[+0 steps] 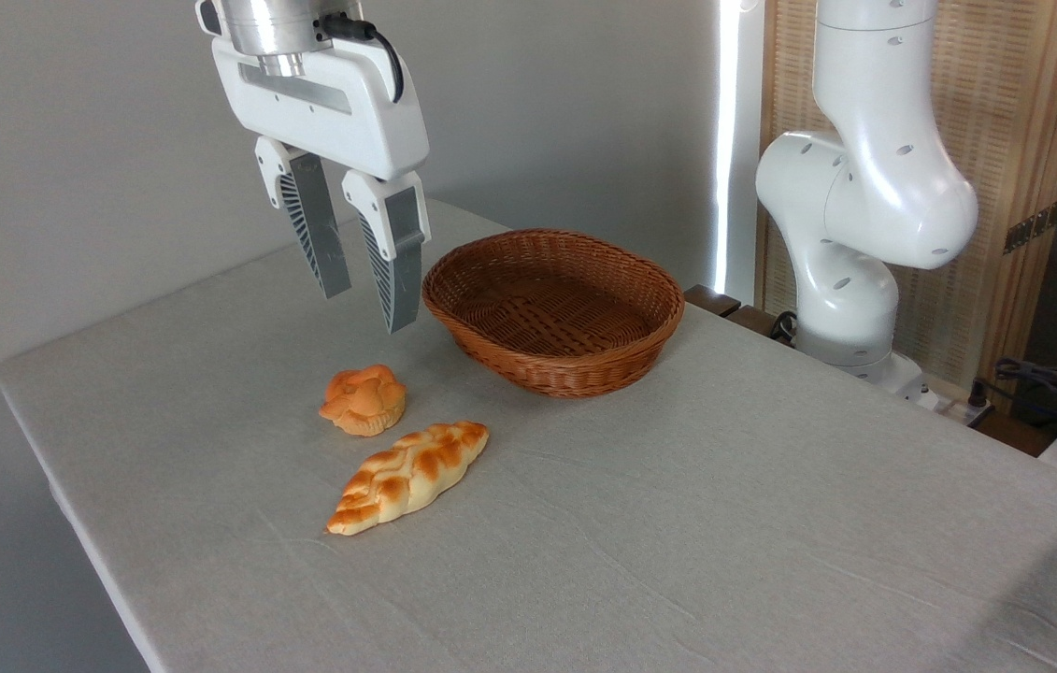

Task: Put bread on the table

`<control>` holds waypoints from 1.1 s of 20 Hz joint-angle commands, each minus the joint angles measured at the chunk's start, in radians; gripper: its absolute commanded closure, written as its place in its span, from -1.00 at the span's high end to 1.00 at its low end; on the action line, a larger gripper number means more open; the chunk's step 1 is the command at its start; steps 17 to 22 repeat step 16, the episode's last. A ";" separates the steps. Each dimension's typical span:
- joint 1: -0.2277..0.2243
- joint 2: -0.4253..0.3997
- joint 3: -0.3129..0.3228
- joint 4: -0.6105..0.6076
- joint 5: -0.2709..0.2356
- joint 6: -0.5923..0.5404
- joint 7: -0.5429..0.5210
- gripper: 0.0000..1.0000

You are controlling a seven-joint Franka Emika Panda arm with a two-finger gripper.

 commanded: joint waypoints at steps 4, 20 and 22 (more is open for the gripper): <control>-0.013 -0.019 0.014 -0.054 -0.006 0.035 0.024 1.00; -0.024 -0.073 0.026 -0.138 -0.003 0.088 0.064 1.00; -0.024 -0.073 0.026 -0.138 -0.003 0.088 0.064 1.00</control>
